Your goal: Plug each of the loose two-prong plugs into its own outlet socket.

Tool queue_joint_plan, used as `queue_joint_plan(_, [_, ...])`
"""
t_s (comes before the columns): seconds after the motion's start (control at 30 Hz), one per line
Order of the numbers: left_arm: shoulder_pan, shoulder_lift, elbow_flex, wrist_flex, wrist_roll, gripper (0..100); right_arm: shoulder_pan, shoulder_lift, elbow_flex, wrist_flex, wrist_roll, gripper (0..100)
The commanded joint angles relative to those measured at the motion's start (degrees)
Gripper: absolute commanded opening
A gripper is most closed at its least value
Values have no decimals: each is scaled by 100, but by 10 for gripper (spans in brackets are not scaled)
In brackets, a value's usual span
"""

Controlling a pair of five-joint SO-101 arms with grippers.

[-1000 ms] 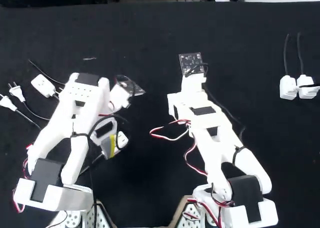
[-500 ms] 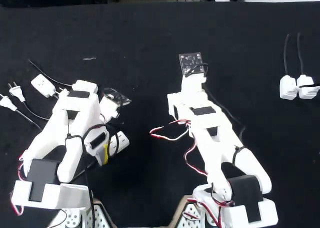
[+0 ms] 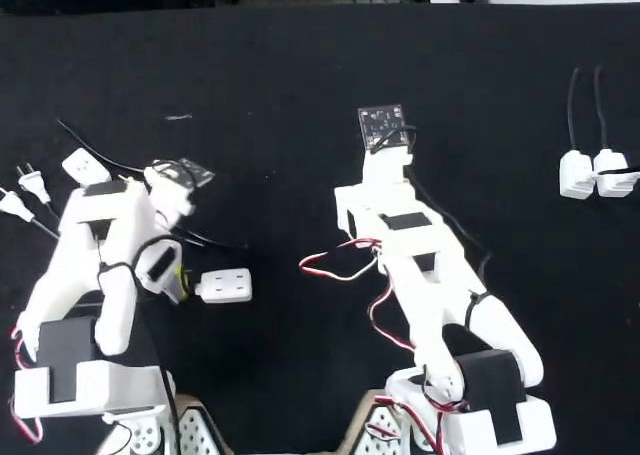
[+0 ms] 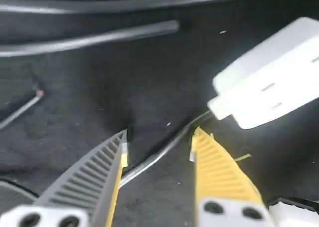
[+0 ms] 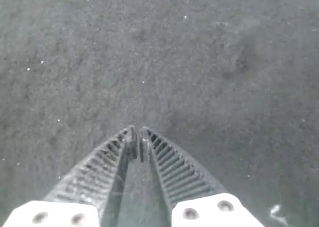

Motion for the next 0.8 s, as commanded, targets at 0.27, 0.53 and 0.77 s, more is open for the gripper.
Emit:
queue_joint_plan(0.27, [-207,-211,-664,35,721,204,62,-22,-171,-141,-62,11])
queue_joint_plan(0.53, [910,-1204,479,-211,1521,203,62,-22,-171,-141,-62,11])
queue_joint_plan(0.77, [1042,-2462,1024,-396,1846,205,62,-13,-154,-141,-44,11])
